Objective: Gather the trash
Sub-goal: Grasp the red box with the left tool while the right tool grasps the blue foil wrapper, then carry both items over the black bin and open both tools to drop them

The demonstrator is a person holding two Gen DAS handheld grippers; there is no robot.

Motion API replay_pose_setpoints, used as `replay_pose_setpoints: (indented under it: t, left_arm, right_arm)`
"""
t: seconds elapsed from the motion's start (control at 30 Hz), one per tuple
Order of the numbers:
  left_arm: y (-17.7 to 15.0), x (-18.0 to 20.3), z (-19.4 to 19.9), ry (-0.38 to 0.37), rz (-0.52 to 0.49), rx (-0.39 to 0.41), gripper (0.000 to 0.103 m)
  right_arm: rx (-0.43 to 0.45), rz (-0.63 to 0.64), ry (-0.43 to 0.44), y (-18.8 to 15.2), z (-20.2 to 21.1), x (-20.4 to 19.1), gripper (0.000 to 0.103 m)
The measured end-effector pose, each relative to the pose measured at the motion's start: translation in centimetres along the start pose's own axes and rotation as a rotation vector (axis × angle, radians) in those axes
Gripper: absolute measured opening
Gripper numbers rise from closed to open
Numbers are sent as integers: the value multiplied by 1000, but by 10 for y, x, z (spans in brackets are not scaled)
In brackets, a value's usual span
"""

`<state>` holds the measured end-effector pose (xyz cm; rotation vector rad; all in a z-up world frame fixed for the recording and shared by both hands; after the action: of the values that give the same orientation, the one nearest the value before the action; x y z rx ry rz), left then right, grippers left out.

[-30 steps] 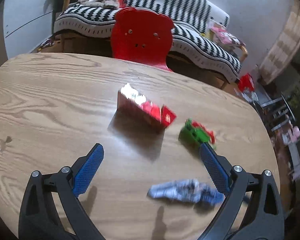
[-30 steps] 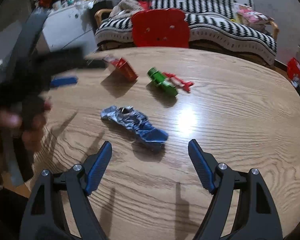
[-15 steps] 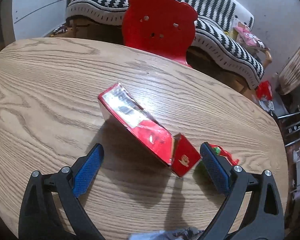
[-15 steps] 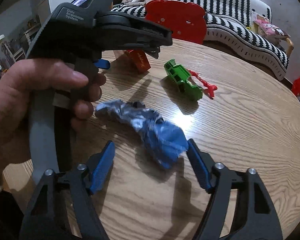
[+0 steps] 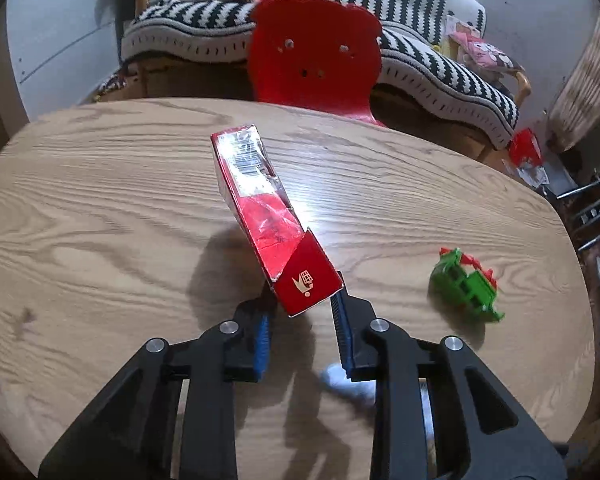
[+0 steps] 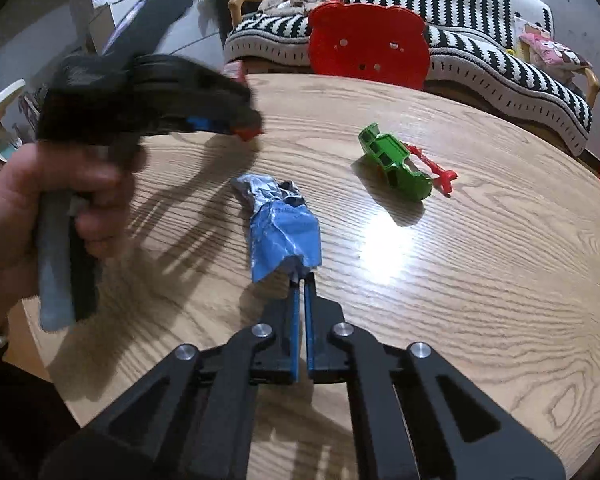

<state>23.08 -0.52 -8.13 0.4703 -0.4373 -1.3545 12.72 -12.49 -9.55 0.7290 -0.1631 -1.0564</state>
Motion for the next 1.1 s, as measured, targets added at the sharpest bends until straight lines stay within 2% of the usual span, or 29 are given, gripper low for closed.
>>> replay_pose_setpoints:
  t: [0.07, 0.2, 0.33, 0.43, 0.5, 0.53, 0.57, 0.6, 0.63, 0.73, 0.8, 0.83, 0.87, 0.93, 1.0, 1.03, 1.07, 1.1]
  left_arm:
    - [-2, -12, 12, 3, -13, 15, 26]
    - [-15, -28, 38, 8, -70, 40, 26]
    - [-31, -38, 62, -9, -99, 55, 26]
    - [-43, -41, 75, -30, -103, 54, 26]
    - [-50, -42, 78, -42, -104, 48, 26]
    - [-53, -40, 79, -51, -108, 43, 26]
    - [-56, -38, 80, -63, -114, 35, 26]
    - [-60, -37, 80, -67, -117, 31, 26]
    - [-62, -35, 81, -69, -125, 29, 26]
    - [-67, -31, 82, -74, -153, 30, 26]
    - [-68, -28, 81, -79, -165, 30, 26]
    - [-67, -27, 80, -78, -168, 29, 26]
    - [-66, -25, 78, -79, -171, 28, 26]
    - [-66, -21, 77, -81, -174, 24, 26]
    - [-67, -17, 77, -78, -185, 30, 26]
    - [-69, -14, 79, -75, -197, 38, 26]
    - [-70, -12, 80, -72, -206, 43, 26]
    - [-72, -10, 80, -67, -216, 45, 26]
  right_arm:
    - [4, -8, -6, -2, 6, 2, 1]
    - [-52, -2, 17, -14, 12, -3, 1]
    - [-35, 9, -36, -18, 22, -1, 2]
    - [-6, -41, -60, -14, 20, 5, 2]
    - [-2, -71, -76, -8, 13, 12, 6]
    - [5, -91, -80, -4, 8, 17, 26]
    - [17, -98, -87, -2, 6, 19, 69]
    - [46, -97, -101, 1, 7, 19, 85]
    - [77, -93, -109, 4, 8, 21, 91]
    - [81, -109, -63, 12, 3, 19, 91]
    - [72, -81, -73, 16, -3, 13, 91]
    - [59, -64, -80, 17, -9, 10, 87]
    - [48, -58, -79, 18, -14, 8, 80]
    - [16, -52, -82, 17, -25, 4, 74]
    - [0, -30, -88, 15, -33, -1, 62]
    - [-11, -17, -96, 14, -35, -4, 43]
    - [-21, -10, -91, 11, -35, -6, 28]
    - [-12, -14, -87, 9, -31, -7, 29]
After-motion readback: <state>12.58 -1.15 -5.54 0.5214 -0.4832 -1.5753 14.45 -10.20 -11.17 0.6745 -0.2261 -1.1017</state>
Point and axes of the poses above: each gripper's, at about its wrist camera, not at the fingertips, and z roughly against the way its jaws point, x to its right, y to its top, the point moved 5 cm from there along -z, roughly the way its jaws point, and after that the axes turned 11 degrees about y, right-handed, at the moved point
